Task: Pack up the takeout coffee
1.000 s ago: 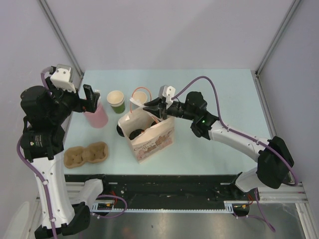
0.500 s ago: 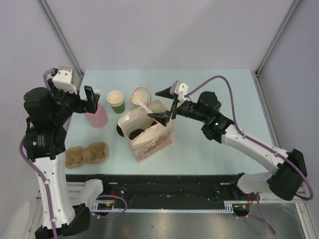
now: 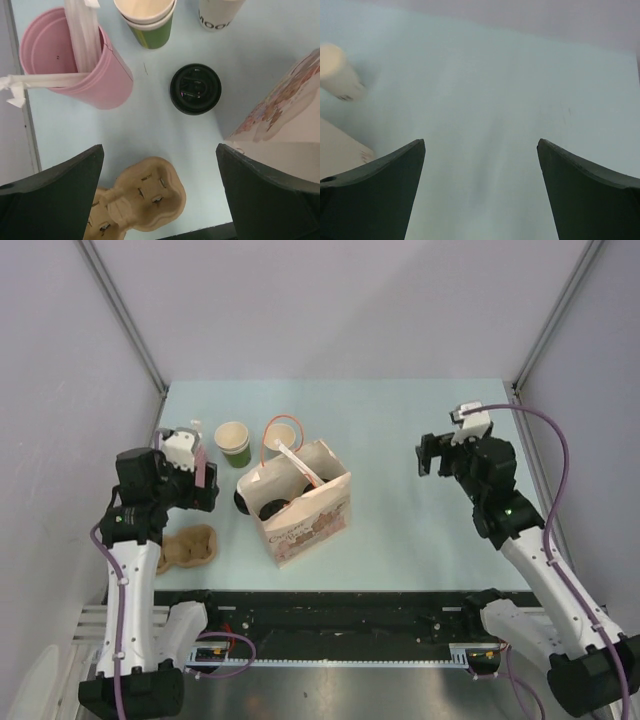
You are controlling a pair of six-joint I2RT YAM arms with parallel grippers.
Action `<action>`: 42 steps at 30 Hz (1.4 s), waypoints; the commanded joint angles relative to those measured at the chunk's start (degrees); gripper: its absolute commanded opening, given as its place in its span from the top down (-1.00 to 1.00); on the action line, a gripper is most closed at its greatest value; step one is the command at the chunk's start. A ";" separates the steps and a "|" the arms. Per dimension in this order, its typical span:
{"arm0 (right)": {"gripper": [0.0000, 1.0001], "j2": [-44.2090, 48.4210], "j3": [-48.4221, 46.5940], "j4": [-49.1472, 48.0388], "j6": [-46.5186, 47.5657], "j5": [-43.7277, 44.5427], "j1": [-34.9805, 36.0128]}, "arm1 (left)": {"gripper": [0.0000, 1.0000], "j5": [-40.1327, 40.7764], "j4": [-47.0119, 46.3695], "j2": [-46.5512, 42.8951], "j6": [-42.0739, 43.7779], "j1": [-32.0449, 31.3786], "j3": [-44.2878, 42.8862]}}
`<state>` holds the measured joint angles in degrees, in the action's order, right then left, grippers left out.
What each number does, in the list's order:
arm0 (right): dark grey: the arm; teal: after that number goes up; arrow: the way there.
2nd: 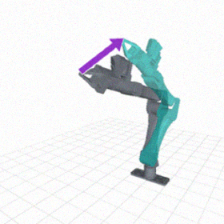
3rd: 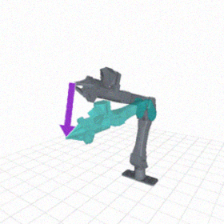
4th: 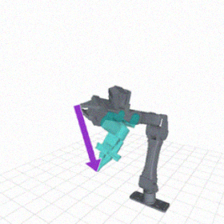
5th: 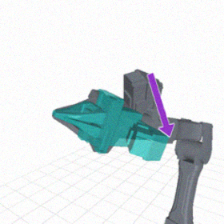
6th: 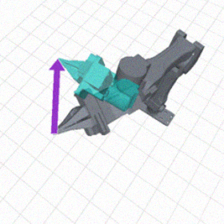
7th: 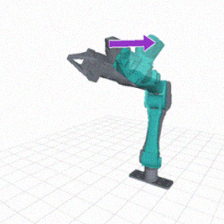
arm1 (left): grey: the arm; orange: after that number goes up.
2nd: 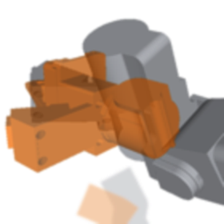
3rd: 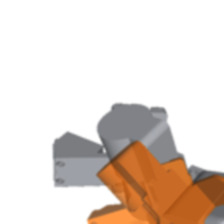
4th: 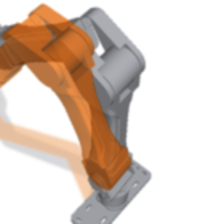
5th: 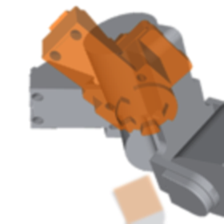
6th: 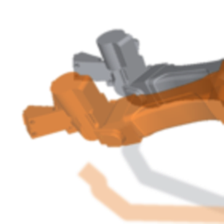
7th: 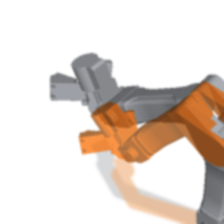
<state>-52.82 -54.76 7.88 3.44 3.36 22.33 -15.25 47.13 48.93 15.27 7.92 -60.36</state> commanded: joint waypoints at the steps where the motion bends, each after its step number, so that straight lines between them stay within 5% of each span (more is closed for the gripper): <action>1: -1.00 3.68 11.15 3.74 -6.24 6.50 -8.42 | -1.00 -0.75 -7.82 -4.98 5.73 0.25 6.64; 5: -1.00 6.85 23.18 -3.82 -10.73 11.66 -14.93 | -1.00 3.81 -19.34 -6.38 3.02 0.25 16.73; 13: -0.99 11.68 35.68 -16.31 -18.11 20.10 -15.21 | -1.00 3.90 -50.00 -9.46 -2.69 0.07 38.26; 20: -0.99 21.96 49.12 -29.99 -15.66 18.80 -15.29 | -1.00 2.59 -76.63 -4.81 -10.60 -0.36 50.51; 26: -0.99 27.59 54.59 -32.84 -16.63 22.04 -15.21 | -1.00 3.91 -85.42 2.92 -10.52 -0.45 51.92; 32: -0.99 23.92 54.59 -35.47 -16.45 21.61 -15.21 | -1.00 5.31 -90.37 8.10 -13.16 -0.54 51.31; 42: -0.99 21.44 53.53 -35.65 -15.83 19.58 -15.12 | -1.00 4.53 -93.28 8.38 -13.07 -0.72 52.09</action>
<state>-31.88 -2.37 -24.62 -12.40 22.85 7.14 -10.72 -42.02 57.74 4.40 7.57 -8.67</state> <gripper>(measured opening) 0.995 0.997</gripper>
